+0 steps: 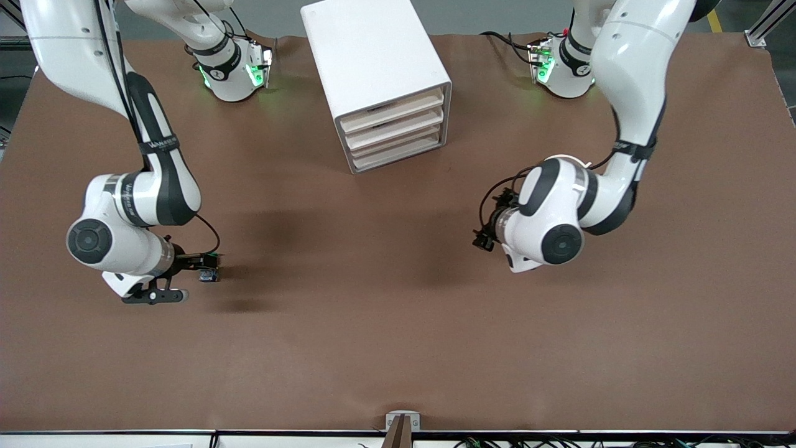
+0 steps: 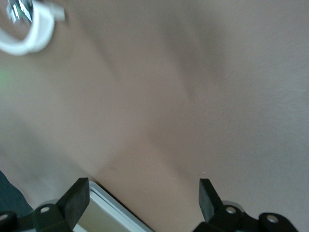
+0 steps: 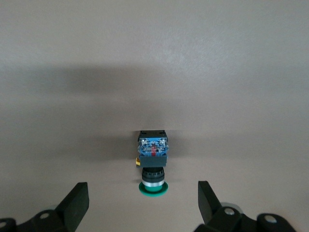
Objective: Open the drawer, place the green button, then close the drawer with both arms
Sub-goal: 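Lift the button with the right gripper while the left gripper grips the drawer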
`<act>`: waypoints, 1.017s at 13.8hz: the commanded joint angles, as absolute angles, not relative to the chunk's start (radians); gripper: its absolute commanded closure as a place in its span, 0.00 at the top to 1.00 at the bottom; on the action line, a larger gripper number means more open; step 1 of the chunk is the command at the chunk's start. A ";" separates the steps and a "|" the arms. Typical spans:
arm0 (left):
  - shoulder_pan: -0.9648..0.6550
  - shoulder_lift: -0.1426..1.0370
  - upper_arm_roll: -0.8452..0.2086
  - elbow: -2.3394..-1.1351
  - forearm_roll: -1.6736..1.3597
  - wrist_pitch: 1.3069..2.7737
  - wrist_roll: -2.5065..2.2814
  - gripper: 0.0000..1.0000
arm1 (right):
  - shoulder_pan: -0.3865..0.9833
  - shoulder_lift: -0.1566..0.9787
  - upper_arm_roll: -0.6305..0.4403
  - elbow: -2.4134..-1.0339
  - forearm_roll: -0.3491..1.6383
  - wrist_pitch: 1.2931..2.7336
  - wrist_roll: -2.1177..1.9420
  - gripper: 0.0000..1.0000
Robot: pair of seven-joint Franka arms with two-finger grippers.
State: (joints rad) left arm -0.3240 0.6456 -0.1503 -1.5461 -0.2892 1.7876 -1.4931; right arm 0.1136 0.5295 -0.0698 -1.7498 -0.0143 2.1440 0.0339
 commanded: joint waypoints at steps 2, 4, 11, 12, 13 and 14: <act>-0.443 0.748 -0.137 -1.517 -0.316 1.891 -1.730 1.00 | 0.112 0.580 -0.063 -1.743 -0.028 2.170 0.032 1.00; -0.445 0.765 -0.141 -1.517 -0.324 1.890 -1.830 1.00 | 0.103 0.597 -0.063 -1.762 -0.028 2.218 0.032 1.00; -0.524 0.790 -0.155 -1.520 -0.646 1.838 -1.997 1.00 | 0.094 0.637 -0.063 -1.805 -0.026 2.322 0.034 1.00; -0.538 0.790 -0.155 -1.520 -0.649 1.801 -2.044 1.00 | 0.092 0.641 -0.061 -1.807 -0.026 2.333 0.034 1.00; -0.546 0.792 -0.156 -1.520 -0.650 1.769 -2.065 0.97 | 0.091 0.646 -0.063 -1.807 -0.026 2.339 0.034 1.00; -0.567 0.795 -0.156 -1.520 -0.663 1.744 -2.091 0.89 | 0.086 0.647 -0.061 -1.807 -0.025 2.342 0.034 1.00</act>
State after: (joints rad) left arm -0.5419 0.7831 -0.1583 -1.5394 -0.6353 1.7990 -2.0362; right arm 0.1054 0.6468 -0.0729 -1.8011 -0.0143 2.3256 0.0337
